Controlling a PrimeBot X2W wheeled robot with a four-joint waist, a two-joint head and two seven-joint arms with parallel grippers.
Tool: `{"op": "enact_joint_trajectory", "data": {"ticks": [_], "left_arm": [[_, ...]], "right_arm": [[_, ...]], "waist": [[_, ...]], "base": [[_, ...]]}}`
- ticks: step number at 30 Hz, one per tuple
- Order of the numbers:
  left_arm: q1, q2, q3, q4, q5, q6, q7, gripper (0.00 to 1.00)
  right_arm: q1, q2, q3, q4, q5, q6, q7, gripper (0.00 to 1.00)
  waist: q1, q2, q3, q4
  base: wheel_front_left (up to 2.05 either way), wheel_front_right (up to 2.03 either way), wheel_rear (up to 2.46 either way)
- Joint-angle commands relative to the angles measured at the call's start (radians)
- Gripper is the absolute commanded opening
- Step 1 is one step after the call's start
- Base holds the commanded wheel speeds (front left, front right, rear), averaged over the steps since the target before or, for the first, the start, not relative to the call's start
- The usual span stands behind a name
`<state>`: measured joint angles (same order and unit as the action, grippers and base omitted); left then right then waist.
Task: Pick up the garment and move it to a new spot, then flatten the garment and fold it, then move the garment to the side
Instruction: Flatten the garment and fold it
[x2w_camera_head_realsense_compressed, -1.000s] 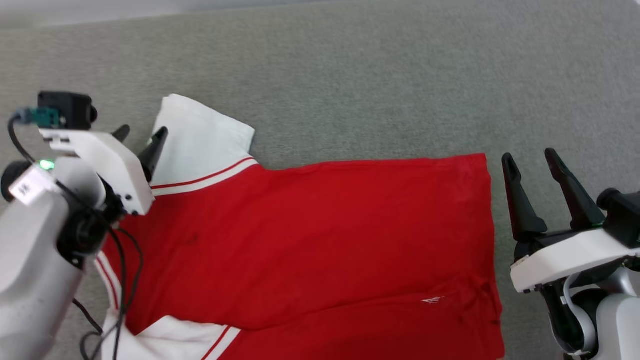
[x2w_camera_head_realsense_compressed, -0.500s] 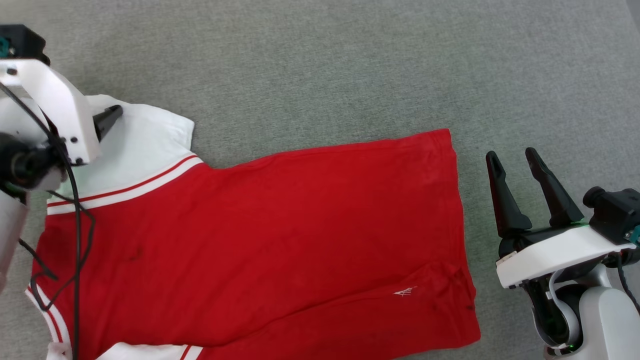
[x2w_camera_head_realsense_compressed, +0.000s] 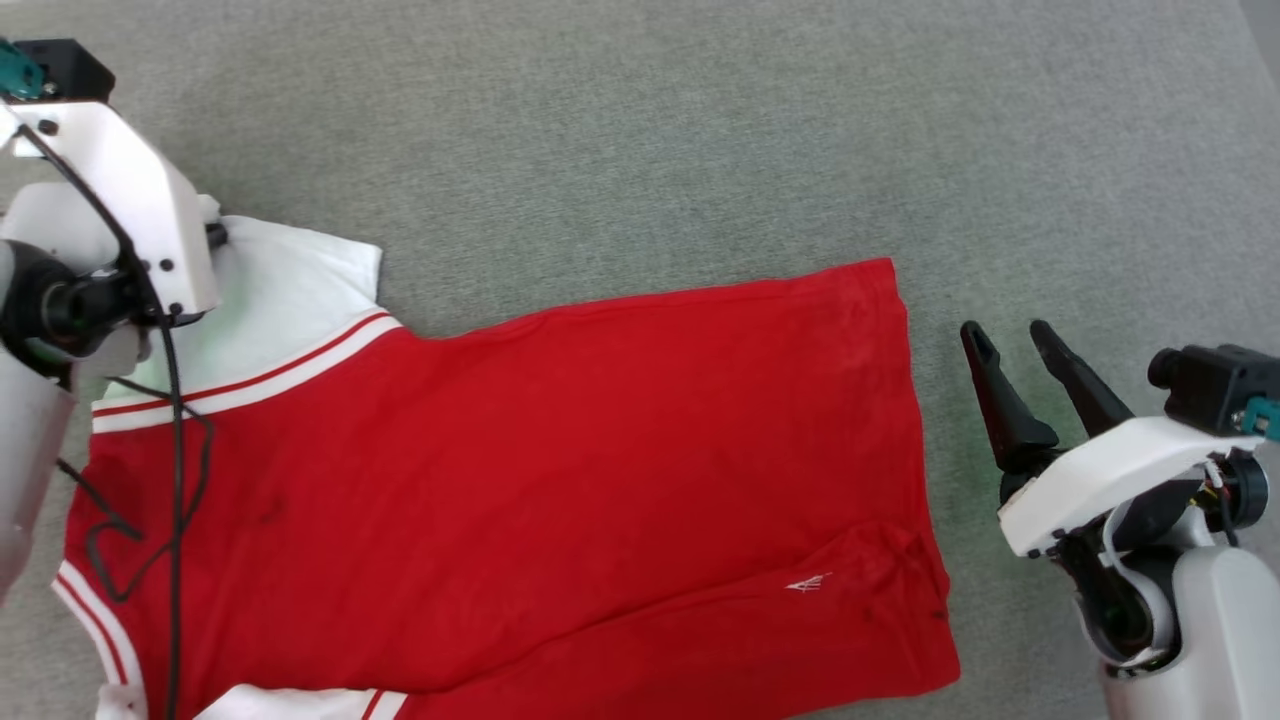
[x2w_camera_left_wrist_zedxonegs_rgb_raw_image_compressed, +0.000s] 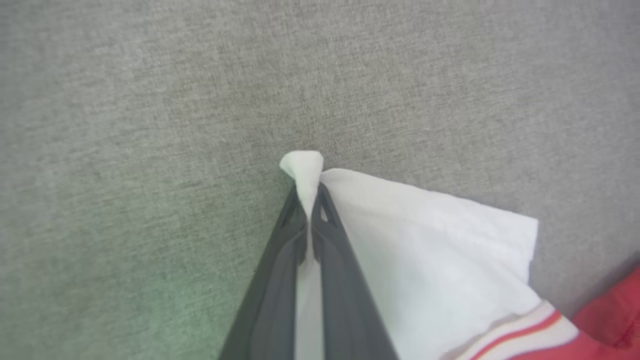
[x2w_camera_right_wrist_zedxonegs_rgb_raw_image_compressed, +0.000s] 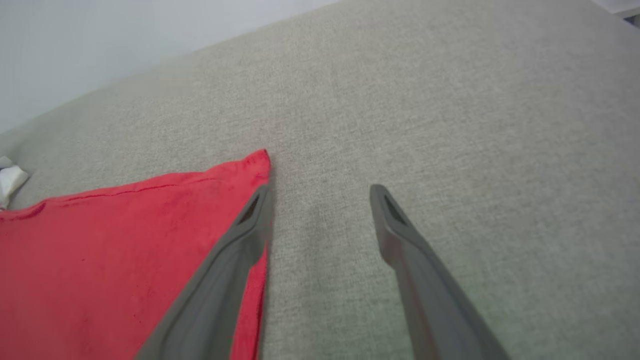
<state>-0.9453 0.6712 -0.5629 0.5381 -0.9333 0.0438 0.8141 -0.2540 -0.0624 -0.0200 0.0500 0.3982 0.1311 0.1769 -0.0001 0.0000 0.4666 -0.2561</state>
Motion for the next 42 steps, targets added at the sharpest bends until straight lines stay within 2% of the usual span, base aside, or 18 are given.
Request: {"op": "enact_joint_trajectory", "data": {"ticks": [1,7,14,20,24,25,26,27,30,36,42], "left_arm": [[0.027,-0.027,-0.020,0.016,-0.001,-0.005,0.004,0.00],[-0.038,-0.054,-0.022,-0.004,0.010,-0.017,-0.018,0.00],[-0.067,-0.084,-0.027,-0.061,0.023,-0.033,-0.062,0.00],[-0.070,-0.099,-0.030,-0.097,0.024,-0.047,-0.088,0.00],[-0.063,-0.097,-0.026,-0.103,0.020,-0.053,-0.103,0.00],[-0.060,-0.097,-0.022,-0.103,0.017,-0.051,-0.108,0.00],[-0.057,-0.096,-0.022,-0.104,0.016,-0.052,-0.113,0.00],[-0.055,-0.094,-0.022,-0.103,0.017,-0.055,-0.117,0.00],[-0.047,-0.093,-0.019,-0.100,0.019,-0.057,-0.135,0.00],[-0.013,-0.088,-0.005,-0.097,0.019,-0.059,-0.197,0.00],[0.083,-0.065,0.032,-0.121,-0.001,-0.045,-0.291,0.00]], "right_arm": [[-0.021,-0.017,-0.002,0.014,0.012,-0.001,0.029,1.00],[-0.088,-0.107,0.032,0.066,0.099,-0.001,0.251,1.00],[-0.185,-0.193,0.072,0.088,0.122,-0.001,0.445,1.00],[-0.251,-0.227,0.113,0.145,0.111,-0.001,0.561,1.00],[-0.247,-0.221,0.166,0.209,0.115,0.000,0.670,1.00],[-0.241,-0.221,0.180,0.224,0.115,0.000,0.698,0.43],[-0.236,-0.218,0.189,0.230,0.118,0.000,0.710,0.10],[-0.234,-0.218,0.196,0.242,0.125,0.000,0.730,0.00],[-0.249,-0.231,0.194,0.242,0.130,0.001,0.735,0.00],[-0.301,-0.248,0.106,0.168,0.113,-0.001,0.628,0.00],[-0.240,-0.227,0.043,0.133,0.096,-0.001,0.533,0.00]], "waist": [[0.0001,0.0000,-0.009,0.017],[0.0001,0.0000,-0.024,0.078],[0.0001,0.0000,-0.013,0.153],[0.0001,0.0000,0.009,0.193],[0.0001,0.0000,0.019,0.205],[0.0001,0.0000,0.020,0.207],[0.0001,0.0000,0.020,0.209],[0.0001,0.0000,0.019,0.211],[0.0001,0.0000,0.009,0.217],[0.0001,0.0000,-0.044,0.229],[0.0001,0.0000,-0.127,0.242]], "base": [[0.00,0.00,0.00],[0.00,0.00,0.00],[0.00,0.00,0.00],[0.00,0.00,0.00],[0.00,0.00,0.00],[0.00,0.00,0.00],[0.00,0.00,0.00],[0.00,0.00,0.00],[0.00,0.00,0.00],[0.00,0.00,0.00],[0.00,0.00,0.00]]}}
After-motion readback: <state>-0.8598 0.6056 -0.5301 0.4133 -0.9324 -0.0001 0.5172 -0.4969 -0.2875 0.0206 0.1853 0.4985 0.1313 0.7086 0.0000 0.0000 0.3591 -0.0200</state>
